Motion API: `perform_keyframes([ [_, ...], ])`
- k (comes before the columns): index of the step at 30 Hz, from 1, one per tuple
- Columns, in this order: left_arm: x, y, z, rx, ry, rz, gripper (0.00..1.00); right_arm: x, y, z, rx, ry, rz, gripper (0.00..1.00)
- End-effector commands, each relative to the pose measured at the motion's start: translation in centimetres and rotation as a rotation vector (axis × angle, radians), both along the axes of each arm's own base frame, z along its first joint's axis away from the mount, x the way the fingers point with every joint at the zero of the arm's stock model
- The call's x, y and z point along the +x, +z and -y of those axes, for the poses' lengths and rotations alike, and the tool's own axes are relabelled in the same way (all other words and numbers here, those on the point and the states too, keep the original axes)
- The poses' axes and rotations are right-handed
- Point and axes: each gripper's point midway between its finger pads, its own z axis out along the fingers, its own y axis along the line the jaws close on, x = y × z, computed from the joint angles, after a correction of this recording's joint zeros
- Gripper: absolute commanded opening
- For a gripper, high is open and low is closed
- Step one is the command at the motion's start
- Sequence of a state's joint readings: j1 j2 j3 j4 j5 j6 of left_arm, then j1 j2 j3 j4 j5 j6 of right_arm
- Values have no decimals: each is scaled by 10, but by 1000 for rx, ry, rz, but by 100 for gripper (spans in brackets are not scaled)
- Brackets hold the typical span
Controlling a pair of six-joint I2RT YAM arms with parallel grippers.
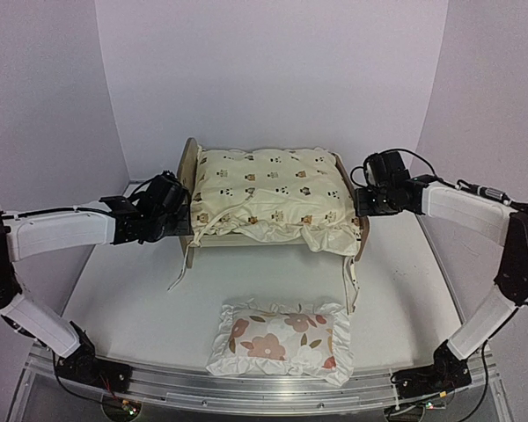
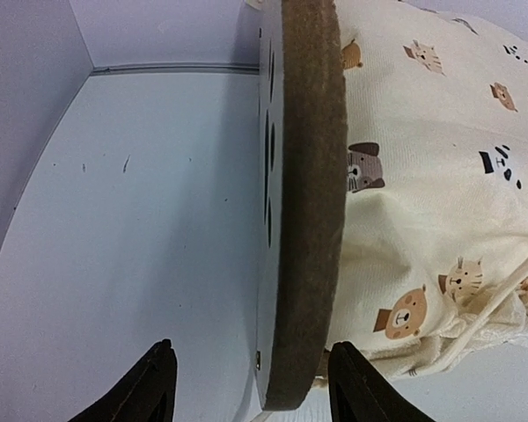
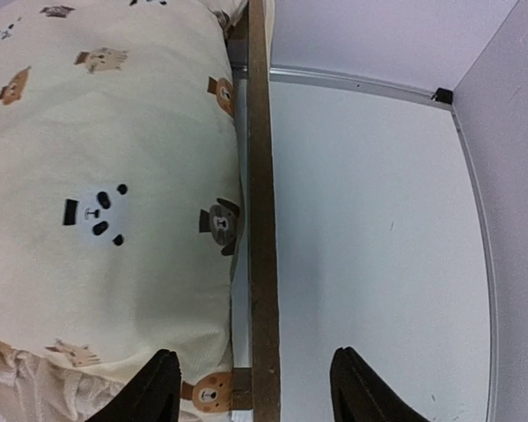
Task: Set up the pet bed
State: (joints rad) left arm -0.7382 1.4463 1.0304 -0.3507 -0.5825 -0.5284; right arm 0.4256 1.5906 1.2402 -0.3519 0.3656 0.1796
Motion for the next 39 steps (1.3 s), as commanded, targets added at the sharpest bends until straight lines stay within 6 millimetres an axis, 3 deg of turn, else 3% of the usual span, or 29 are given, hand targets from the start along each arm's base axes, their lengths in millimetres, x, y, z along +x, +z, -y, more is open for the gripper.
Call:
perform_keyframes([
  [1,16,13,-6,37,40,34,57,16,-4,-5,128,22,-39,52],
  [9,24,9,-22,59,82,30,52,9,-34,-21,202,81,-141,41],
  [14,28,10,-37,75,112,33,51,-6,-44,-31,281,95,-197,18],
  [17,33,13,-51,82,141,38,51,-16,-49,-42,367,103,-247,10],
  [21,40,19,-71,95,183,47,51,-36,-56,-59,390,92,-279,9],
  [25,49,22,-97,109,230,47,51,-63,-58,-100,366,157,-294,10],
  [31,58,23,-130,121,282,37,52,-91,-62,-145,362,193,-311,10],
  [35,56,27,-140,119,293,38,52,-109,-64,-171,362,236,-318,11],
  [39,46,33,-133,50,252,38,56,-114,-60,-182,330,292,-301,17],
])
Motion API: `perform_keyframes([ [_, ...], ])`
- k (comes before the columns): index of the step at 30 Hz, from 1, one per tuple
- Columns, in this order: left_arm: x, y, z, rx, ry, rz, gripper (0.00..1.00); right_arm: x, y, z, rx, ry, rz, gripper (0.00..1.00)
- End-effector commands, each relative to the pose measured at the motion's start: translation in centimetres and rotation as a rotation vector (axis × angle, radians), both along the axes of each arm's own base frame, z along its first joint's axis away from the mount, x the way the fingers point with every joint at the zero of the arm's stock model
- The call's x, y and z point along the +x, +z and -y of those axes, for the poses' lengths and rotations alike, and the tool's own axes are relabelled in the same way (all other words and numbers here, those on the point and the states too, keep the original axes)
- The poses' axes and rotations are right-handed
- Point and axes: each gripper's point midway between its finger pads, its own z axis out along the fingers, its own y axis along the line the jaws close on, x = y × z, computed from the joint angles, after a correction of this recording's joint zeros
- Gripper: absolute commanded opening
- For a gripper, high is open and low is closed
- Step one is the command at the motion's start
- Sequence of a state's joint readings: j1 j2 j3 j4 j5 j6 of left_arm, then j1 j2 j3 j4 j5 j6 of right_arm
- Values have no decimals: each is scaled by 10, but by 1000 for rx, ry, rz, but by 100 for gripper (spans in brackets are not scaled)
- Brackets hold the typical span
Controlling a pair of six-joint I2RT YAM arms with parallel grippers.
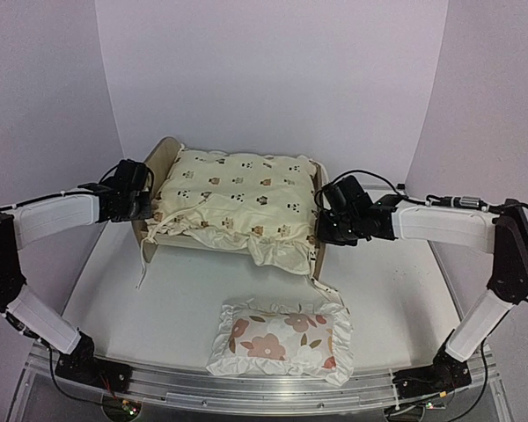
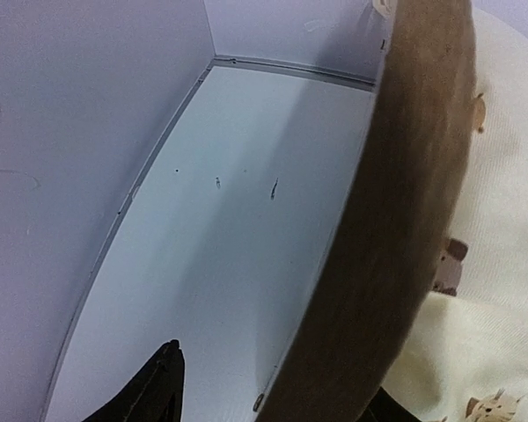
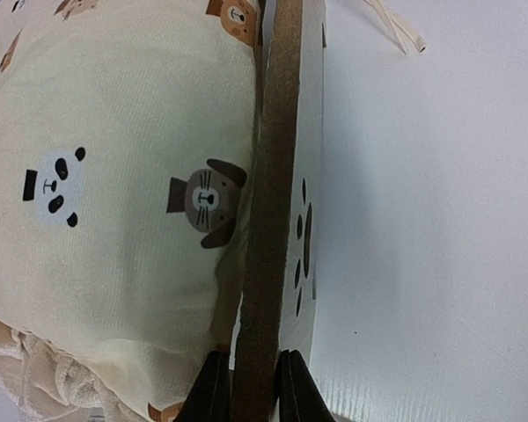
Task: Set up the pet bed
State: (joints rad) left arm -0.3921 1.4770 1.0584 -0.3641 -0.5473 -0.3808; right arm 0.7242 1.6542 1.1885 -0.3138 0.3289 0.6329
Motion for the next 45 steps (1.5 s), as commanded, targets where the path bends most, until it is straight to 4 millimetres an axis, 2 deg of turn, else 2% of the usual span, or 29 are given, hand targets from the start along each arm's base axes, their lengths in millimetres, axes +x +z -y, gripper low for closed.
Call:
perform_keyframes([
  [1,-7,40,-6,-70,-1,93,58,-49,-14,-54,29,304,-110,21],
  [3,-15,47,-1,-110,-35,101,62,-46,-2,-44,-32,313,-56,30],
  [6,-29,60,5,-157,-77,107,70,-42,19,-31,-108,326,19,49],
  [9,-39,72,10,-186,-107,117,81,-43,40,-23,-145,351,72,65],
  [12,-45,80,14,-213,-123,117,87,-49,50,-19,-153,376,85,71],
  [15,-51,89,17,-236,-142,118,91,-59,51,-10,-155,386,82,77],
  [19,-63,116,20,-269,-163,158,93,-75,52,3,-148,394,75,84],
  [24,-76,158,45,-320,-272,225,94,-95,51,19,-133,401,55,89],
  [26,-79,165,66,-312,-338,224,91,-104,50,22,-108,408,42,89],
  [29,-83,168,118,-290,-475,204,85,-114,46,22,-73,425,9,88],
  [32,-86,161,173,-270,-601,176,77,-123,38,22,-53,437,-32,84],
  [36,-97,141,250,-232,-788,123,69,-132,19,25,-58,441,-83,79],
  [40,-109,106,323,-183,-965,51,66,-135,1,31,-86,431,-122,74],
  [43,-107,80,362,-154,-1014,6,58,-135,-7,38,-116,410,-128,73],
  [45,-106,63,381,-144,-1034,-30,55,-134,-10,44,-137,390,-118,72],
])
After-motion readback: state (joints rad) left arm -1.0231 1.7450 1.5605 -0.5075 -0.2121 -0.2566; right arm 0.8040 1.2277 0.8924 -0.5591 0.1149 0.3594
